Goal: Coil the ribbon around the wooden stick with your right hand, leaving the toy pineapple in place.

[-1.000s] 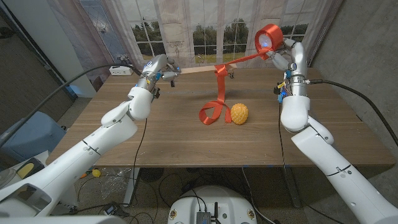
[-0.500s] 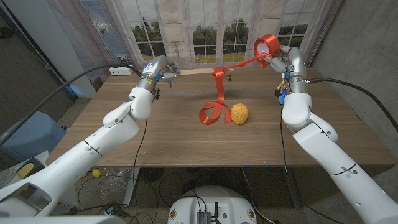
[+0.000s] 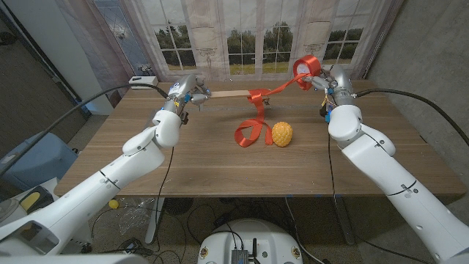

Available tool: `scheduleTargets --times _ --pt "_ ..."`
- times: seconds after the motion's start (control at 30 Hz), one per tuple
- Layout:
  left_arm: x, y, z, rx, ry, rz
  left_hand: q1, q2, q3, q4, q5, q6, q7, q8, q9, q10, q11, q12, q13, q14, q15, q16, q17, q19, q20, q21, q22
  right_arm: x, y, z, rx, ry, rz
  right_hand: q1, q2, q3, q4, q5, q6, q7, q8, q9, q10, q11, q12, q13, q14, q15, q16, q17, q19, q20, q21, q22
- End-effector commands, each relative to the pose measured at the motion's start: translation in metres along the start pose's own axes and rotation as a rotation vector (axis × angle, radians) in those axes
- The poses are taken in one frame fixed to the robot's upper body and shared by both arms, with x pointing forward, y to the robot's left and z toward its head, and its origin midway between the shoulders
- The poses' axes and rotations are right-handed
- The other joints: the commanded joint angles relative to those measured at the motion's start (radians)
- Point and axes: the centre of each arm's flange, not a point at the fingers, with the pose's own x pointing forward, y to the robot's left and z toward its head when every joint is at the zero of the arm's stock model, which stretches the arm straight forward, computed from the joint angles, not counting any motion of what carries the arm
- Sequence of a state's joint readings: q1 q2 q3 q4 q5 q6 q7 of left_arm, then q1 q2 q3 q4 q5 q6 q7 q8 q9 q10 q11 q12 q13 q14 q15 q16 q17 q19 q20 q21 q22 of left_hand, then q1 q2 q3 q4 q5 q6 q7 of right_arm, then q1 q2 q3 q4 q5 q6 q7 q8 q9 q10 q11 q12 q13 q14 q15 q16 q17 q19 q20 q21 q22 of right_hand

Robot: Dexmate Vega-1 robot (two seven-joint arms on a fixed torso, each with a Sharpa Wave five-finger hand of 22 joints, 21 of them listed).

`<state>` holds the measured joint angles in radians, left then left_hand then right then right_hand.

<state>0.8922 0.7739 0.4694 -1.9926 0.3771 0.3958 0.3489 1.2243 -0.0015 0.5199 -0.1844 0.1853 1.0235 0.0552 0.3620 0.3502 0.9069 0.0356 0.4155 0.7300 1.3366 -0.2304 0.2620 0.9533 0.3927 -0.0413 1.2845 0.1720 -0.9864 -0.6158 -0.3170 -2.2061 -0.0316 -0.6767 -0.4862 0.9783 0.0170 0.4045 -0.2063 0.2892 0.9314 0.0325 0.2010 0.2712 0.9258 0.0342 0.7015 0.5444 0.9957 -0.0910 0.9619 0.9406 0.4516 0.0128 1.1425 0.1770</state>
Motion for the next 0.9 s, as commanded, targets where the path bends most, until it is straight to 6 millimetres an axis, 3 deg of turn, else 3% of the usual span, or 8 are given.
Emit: scheduleTargets --times 0.03,0.9 --pt "-0.012 -0.017 -0.015 -0.004 0.057 -0.029 0.105 0.117 0.027 0.019 0.003 0.008 -0.004 -0.002 0.003 0.098 -0.083 0.007 0.026 0.003 0.001 -0.002 0.001 -0.006 -0.051 0.009 0.004 0.017 0.019 -0.019 -0.064 0.149 0.129 0.073 0.080 0.034 0.036 0.006 0.220 -0.010 0.001 0.002 0.158 -0.019 -0.003 0.000 -0.073 -0.074 -0.003 -0.007 -0.012 0.002 -0.003 0.001" --pt "-0.021 -0.035 -0.022 0.018 0.081 -0.048 0.104 0.116 0.029 0.019 0.005 0.006 -0.005 -0.008 0.002 0.100 -0.081 -0.004 0.019 0.004 0.001 -0.005 0.001 -0.010 -0.053 0.011 0.004 0.033 0.049 -0.060 -0.190 0.372 0.223 0.068 0.083 0.037 0.036 0.014 0.204 -0.012 -0.006 -0.007 0.137 -0.013 -0.019 -0.014 -0.089 -0.069 -0.016 -0.028 -0.028 0.008 -0.016 -0.002"
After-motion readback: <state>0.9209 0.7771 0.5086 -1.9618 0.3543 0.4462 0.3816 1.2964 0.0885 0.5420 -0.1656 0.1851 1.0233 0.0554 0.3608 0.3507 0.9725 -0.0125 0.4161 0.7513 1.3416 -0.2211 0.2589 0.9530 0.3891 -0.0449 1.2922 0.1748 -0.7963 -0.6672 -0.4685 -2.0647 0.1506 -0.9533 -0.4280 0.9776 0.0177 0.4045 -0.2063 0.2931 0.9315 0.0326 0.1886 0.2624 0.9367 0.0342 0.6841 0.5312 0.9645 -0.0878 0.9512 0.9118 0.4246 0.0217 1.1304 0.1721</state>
